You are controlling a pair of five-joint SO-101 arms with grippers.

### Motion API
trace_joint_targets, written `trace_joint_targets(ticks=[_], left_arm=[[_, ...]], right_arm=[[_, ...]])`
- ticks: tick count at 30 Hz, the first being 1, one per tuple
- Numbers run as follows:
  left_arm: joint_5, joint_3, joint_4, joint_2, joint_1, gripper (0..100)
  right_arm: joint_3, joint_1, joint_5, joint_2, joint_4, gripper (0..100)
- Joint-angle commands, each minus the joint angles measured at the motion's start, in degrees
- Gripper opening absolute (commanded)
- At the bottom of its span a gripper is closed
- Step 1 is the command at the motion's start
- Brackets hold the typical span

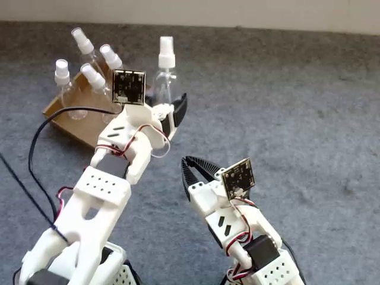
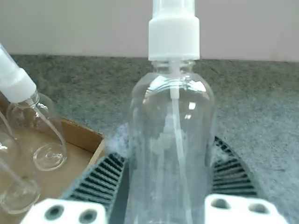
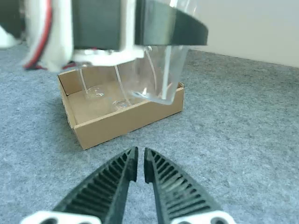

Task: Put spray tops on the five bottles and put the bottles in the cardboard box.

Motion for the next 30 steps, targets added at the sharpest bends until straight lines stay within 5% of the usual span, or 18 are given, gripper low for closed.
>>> trace_joint_targets(ticks=[1, 30], left_arm=[[0.9, -3.6, -8.3, 3.6, 2.2, 7], [0.6, 5.2, -14.9, 7.6, 10.9, 7]], right_arm=[[7.0, -0.5, 0.1, -0.9, -1.8, 1.1], [7.0, -0.5, 0.1, -0.9, -1.8, 1.1]])
